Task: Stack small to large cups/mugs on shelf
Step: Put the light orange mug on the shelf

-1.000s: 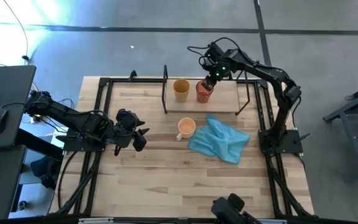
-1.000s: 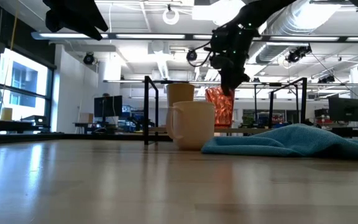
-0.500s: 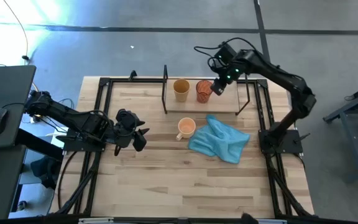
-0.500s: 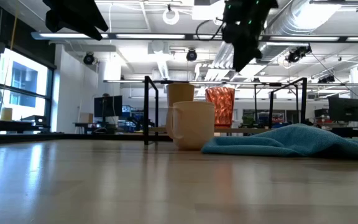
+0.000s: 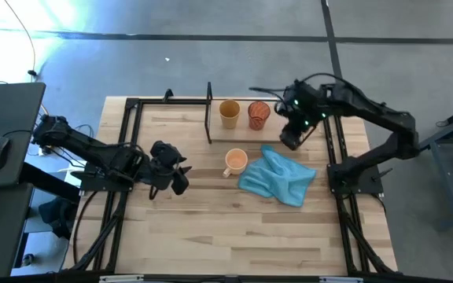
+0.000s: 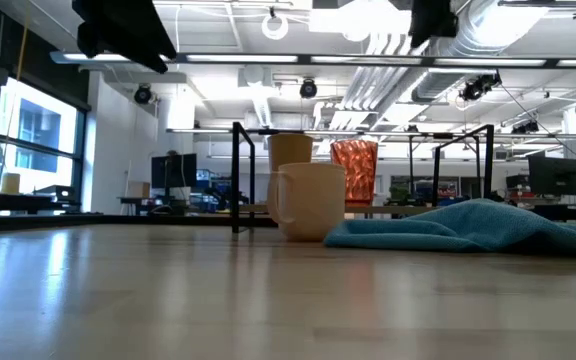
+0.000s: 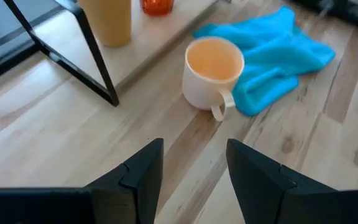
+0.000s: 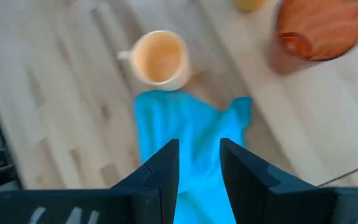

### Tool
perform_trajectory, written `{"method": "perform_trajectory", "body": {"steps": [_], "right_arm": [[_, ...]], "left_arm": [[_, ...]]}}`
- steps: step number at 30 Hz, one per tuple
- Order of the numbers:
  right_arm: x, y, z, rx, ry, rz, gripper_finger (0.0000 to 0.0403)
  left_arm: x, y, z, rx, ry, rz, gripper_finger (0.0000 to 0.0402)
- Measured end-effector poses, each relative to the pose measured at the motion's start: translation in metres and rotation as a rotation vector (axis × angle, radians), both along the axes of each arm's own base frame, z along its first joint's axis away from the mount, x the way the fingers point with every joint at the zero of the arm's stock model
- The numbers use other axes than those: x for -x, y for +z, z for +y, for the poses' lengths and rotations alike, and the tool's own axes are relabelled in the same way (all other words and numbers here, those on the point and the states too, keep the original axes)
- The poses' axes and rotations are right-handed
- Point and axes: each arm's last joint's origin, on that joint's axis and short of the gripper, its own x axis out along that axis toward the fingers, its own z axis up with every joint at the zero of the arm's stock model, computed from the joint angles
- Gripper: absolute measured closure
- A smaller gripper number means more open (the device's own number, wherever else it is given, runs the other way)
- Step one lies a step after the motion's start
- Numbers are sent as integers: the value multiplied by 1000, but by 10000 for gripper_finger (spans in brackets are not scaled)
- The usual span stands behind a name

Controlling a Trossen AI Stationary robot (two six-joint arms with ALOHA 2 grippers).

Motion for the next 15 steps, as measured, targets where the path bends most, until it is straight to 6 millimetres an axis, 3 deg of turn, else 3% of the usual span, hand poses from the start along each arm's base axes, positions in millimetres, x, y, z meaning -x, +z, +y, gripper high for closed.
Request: {"method": "perform_trajectory", "body": {"steps": [9, 15], "right_arm": [[6, 14, 61, -7, 75, -78, 295], [10, 15, 89, 55, 37, -90, 295]], "left_arm": [[-36, -34, -11, 25, -46, 79, 236], [-55, -52, -16, 5, -65, 102, 236]]}}
